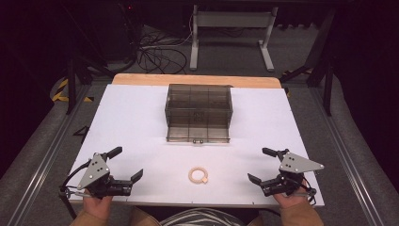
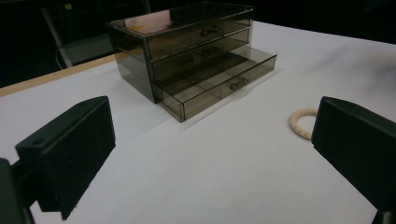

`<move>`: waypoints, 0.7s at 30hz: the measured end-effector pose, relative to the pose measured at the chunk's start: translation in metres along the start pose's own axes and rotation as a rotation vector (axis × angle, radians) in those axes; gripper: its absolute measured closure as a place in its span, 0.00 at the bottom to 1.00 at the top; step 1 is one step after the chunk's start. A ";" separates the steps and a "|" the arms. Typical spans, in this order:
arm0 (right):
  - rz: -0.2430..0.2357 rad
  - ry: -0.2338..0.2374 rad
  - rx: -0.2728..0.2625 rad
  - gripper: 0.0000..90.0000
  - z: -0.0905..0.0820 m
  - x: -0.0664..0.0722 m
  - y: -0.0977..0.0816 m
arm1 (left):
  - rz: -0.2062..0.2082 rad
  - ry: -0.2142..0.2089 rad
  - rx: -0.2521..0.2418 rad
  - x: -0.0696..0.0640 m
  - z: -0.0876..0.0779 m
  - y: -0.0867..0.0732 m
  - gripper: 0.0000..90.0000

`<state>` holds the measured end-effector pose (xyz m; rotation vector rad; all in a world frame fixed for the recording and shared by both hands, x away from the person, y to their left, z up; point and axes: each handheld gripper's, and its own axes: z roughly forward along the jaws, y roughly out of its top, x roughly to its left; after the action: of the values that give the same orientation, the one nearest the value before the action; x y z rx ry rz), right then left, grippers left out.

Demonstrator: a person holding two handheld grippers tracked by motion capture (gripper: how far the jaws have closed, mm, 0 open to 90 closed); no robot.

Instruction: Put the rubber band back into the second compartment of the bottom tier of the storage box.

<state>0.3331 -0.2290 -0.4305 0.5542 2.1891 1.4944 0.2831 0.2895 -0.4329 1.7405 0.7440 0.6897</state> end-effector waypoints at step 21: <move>0.015 0.066 0.059 0.08 0.031 0.004 0.029 | 0.001 0.003 0.005 0.000 0.002 0.000 0.00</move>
<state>0.3496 -0.1929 -0.4142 0.5485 2.2902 1.4796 0.2843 0.2885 -0.4335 1.7452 0.7475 0.6922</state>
